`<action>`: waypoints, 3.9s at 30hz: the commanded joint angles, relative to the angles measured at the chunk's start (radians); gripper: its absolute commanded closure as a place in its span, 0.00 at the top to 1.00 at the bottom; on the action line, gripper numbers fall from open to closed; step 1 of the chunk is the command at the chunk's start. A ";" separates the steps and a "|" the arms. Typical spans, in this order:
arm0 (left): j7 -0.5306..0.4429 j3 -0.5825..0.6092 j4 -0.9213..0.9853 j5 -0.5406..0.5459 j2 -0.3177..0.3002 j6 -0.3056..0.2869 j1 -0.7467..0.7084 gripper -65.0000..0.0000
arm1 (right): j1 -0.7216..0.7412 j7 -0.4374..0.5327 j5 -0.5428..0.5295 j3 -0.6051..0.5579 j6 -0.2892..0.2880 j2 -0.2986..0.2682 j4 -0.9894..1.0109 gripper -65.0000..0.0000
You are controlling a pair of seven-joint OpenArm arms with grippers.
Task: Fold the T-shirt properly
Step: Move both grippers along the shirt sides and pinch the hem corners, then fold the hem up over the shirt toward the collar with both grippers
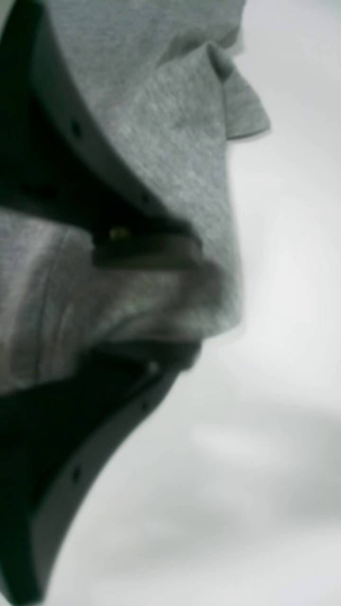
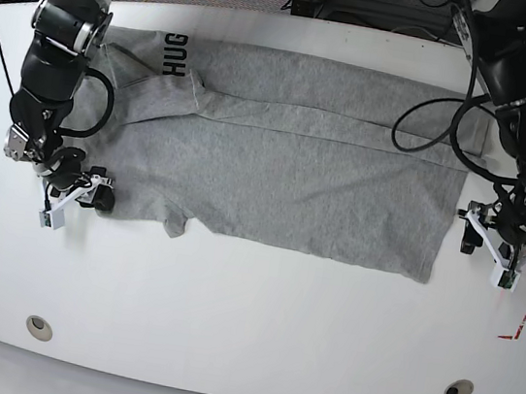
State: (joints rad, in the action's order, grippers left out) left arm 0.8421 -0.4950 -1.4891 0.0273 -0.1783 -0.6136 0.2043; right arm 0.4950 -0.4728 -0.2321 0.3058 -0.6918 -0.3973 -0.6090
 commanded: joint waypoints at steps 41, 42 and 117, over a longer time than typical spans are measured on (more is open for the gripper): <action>-0.384 0.174 0.859 0.018 -0.030 0.004 0.358 0.26 | -0.031 -0.076 -0.003 -0.090 -0.006 0.014 -0.160 0.00; -0.384 0.174 0.859 0.020 -0.030 0.004 0.358 0.18 | -0.031 -0.076 -0.003 -0.090 -0.006 0.014 -0.160 0.00; -0.106 0.167 -0.420 0.026 -0.005 -0.006 -0.515 0.00 | -0.592 -0.651 0.006 0.237 -0.006 0.197 -1.284 0.00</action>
State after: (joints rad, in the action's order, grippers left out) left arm 0.7547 -0.3237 -1.8874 0.0460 -0.1741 -0.6247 -0.2981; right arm -0.0914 -1.1378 -0.2237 0.5331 -0.6998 -0.1864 -1.8713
